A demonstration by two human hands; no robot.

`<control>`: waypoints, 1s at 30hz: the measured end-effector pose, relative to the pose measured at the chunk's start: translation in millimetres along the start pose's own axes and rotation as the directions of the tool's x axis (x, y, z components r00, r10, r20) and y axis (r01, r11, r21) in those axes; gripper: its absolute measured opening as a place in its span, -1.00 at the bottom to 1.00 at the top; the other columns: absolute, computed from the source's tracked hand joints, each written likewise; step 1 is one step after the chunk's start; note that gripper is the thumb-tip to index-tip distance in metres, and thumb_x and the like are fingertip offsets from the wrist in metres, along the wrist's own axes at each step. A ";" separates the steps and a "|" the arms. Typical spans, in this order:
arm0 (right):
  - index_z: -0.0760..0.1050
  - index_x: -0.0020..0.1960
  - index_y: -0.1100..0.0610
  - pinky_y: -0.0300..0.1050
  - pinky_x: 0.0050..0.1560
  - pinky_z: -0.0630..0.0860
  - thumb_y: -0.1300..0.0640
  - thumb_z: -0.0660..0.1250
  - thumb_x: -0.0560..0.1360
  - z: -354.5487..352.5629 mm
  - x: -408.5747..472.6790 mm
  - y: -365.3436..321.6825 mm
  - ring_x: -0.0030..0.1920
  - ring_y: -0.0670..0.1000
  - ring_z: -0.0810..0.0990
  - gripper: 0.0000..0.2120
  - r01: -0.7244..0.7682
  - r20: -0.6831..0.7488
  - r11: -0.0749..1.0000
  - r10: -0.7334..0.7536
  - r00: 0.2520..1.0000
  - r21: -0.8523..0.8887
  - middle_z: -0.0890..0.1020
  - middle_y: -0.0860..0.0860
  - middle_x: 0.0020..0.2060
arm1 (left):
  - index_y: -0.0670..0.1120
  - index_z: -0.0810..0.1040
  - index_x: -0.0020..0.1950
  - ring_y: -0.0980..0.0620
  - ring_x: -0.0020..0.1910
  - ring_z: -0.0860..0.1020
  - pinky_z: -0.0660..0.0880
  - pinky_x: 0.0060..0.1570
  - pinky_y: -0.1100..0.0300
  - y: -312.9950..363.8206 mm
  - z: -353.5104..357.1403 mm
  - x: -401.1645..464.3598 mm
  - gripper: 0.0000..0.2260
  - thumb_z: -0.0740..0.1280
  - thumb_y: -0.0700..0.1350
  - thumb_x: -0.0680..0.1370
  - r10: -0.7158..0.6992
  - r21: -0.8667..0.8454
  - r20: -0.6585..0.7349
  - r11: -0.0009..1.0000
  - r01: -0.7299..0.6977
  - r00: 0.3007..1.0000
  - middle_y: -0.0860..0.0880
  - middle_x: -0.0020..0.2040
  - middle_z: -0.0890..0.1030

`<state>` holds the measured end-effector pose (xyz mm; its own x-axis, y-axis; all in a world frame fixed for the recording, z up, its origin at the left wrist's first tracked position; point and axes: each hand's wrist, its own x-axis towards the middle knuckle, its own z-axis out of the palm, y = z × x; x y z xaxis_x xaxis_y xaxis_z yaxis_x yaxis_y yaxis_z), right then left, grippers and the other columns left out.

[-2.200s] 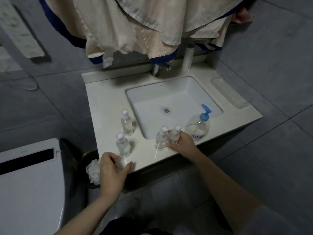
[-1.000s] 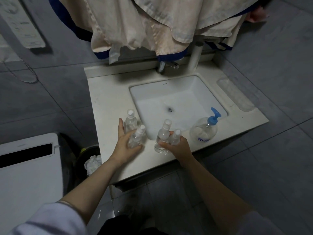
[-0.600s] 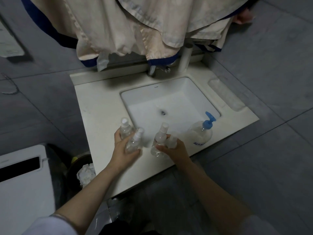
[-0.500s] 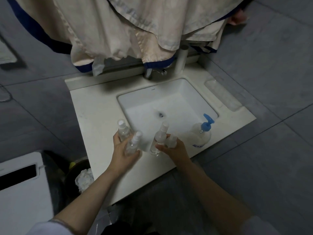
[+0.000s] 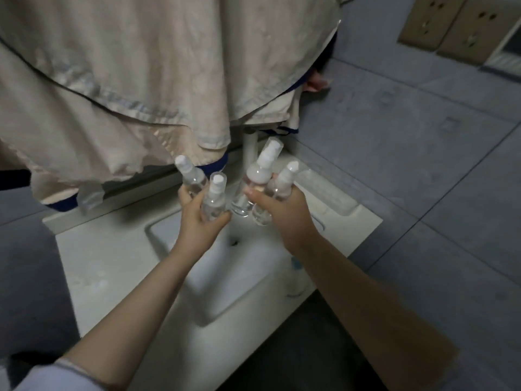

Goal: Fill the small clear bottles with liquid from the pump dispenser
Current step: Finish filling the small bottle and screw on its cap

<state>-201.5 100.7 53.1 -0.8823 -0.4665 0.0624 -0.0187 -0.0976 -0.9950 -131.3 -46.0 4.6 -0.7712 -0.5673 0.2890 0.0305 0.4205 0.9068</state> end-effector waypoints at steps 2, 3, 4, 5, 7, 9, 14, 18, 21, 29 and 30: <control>0.58 0.06 0.26 -0.13 -0.07 0.59 0.22 0.49 0.40 -25.4 16.1 -19.5 -0.07 0.05 0.67 -0.73 0.046 -0.016 0.998 -0.046 0.999 0.032 0.68 0.12 -0.09 | 0.16 0.42 0.24 -0.02 0.32 0.31 0.26 0.40 0.14 18.1 23.9 17.7 -0.46 0.40 -0.12 0.30 0.048 -0.021 0.010 0.999 -0.048 0.999 -0.14 0.25 0.21; 0.58 0.07 0.26 -0.10 -0.03 0.60 0.24 0.49 0.39 -38.7 22.9 -25.2 -0.06 0.07 0.67 -0.73 0.051 -0.026 0.997 -0.049 0.998 0.055 0.69 0.13 -0.08 | 0.17 0.42 0.23 -0.03 0.32 0.30 0.25 0.40 0.13 24.5 36.0 24.4 -0.47 0.40 -0.11 0.29 0.063 -0.019 0.012 0.998 -0.063 0.998 -0.14 0.26 0.21; 0.58 0.07 0.26 -0.10 -0.04 0.60 0.25 0.49 0.39 -57.2 31.0 -29.8 -0.07 0.06 0.67 -0.73 0.051 -0.036 0.996 -0.048 0.998 0.069 0.69 0.12 -0.09 | 0.17 0.43 0.22 -0.04 0.31 0.30 0.26 0.38 0.14 30.7 53.1 31.2 -0.48 0.41 -0.11 0.29 0.065 -0.018 0.009 0.998 -0.064 0.998 -0.13 0.25 0.21; 0.58 0.06 0.25 -0.12 -0.08 0.59 0.26 0.49 0.39 -72.1 37.4 -31.3 -0.10 0.04 0.67 -0.74 0.051 -0.044 0.996 -0.048 0.998 0.068 0.68 0.10 -0.12 | 0.13 0.45 0.21 -0.04 0.29 0.30 0.26 0.34 0.18 34.2 66.2 36.8 -0.50 0.43 -0.11 0.30 0.056 -0.011 0.004 0.998 -0.056 0.998 -0.12 0.25 0.21; 0.57 0.02 0.25 -0.13 -0.16 0.55 0.29 0.48 0.39 -114.2 52.0 -32.8 -0.17 0.02 0.63 -0.78 0.045 -0.061 0.998 -0.042 0.997 0.039 0.65 0.08 -0.18 | 0.02 0.49 0.20 -0.04 0.27 0.32 0.25 0.26 0.25 44.7 104.7 48.7 -0.56 0.47 -0.16 0.35 0.037 -0.003 -0.002 0.999 -0.037 0.999 -0.10 0.25 0.21; 0.56 0.01 0.29 -0.07 -0.16 0.53 0.30 0.47 0.39 -148.0 62.9 -30.6 -0.18 0.09 0.60 -0.78 0.010 -0.086 1.000 -0.008 0.996 0.023 0.63 0.13 -0.17 | 0.00 0.50 0.18 -0.01 0.24 0.35 0.32 0.20 0.23 53.7 135.7 57.1 -0.59 0.46 -0.23 0.37 0.005 -0.028 0.013 1.000 -0.005 1.000 -0.09 0.28 0.22; 0.55 -0.07 0.29 -0.16 -0.27 0.54 0.37 0.45 0.39 -219.2 92.4 -22.6 -0.30 0.01 0.62 -0.86 -0.056 -0.135 0.998 0.056 0.989 0.003 0.65 0.07 -0.30 | -0.02 0.52 0.07 0.00 0.27 0.39 0.41 0.30 0.03 66.1 203.2 86.1 -0.68 0.44 -0.25 0.36 0.009 -0.094 0.109 0.996 0.001 0.994 -0.04 0.30 0.31; 0.56 -0.03 0.38 0.11 -0.07 0.56 0.30 0.47 0.39 -255.9 123.0 -3.4 -0.19 0.12 0.60 -0.79 -0.116 -0.207 0.991 0.100 0.973 -0.066 0.64 0.32 -0.12 | 0.16 0.49 -0.04 -0.06 0.33 0.32 0.32 0.37 0.03 66.2 246.5 112.1 -0.67 0.46 -0.18 0.32 0.017 -0.057 0.141 0.998 -0.009 0.990 -0.11 0.30 0.25; 0.58 -0.03 0.38 -0.16 -0.29 0.52 0.26 0.50 0.38 -268.9 145.6 13.8 -0.33 -0.01 0.57 -0.75 -0.159 -0.271 0.984 0.131 0.954 -0.085 0.64 0.20 -0.25 | 0.01 0.48 -0.04 -0.09 0.32 0.33 0.36 0.33 0.00 58.5 271.0 136.5 -0.72 0.46 -0.25 0.36 -0.025 -0.018 0.153 0.999 0.028 0.988 -0.16 0.29 0.24; 0.56 -0.28 0.10 -0.29 -0.43 0.43 0.19 0.52 0.35 -283.5 196.5 70.5 -0.45 -0.12 0.52 -0.87 -0.234 -0.421 0.969 0.178 0.889 -0.084 0.60 -0.09 -0.43 | -0.19 0.50 0.17 0.12 0.14 0.30 0.22 -0.05 0.65 20.0 330.3 204.9 -0.63 0.44 -0.25 0.38 -0.088 0.037 0.222 0.996 0.082 0.971 -0.11 0.30 0.17; 0.56 -0.24 0.08 -0.30 -0.41 0.43 0.19 0.51 0.36 -285.4 199.5 77.8 -0.42 -0.13 0.53 -0.87 -0.260 -0.429 0.963 0.204 0.880 -0.077 0.61 -0.06 -0.38 | -0.19 0.50 0.18 0.13 0.15 0.29 0.21 -0.03 0.65 14.3 336.9 208.2 -0.63 0.43 -0.24 0.39 -0.104 0.047 0.243 0.994 0.095 0.965 -0.11 0.30 0.17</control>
<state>-513.2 251.0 -33.9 -0.9821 -0.0536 -0.1808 0.1753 0.0948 -0.9799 -505.7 80.5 -25.7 -0.9012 -0.4191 0.1099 -0.0732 0.3974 0.9147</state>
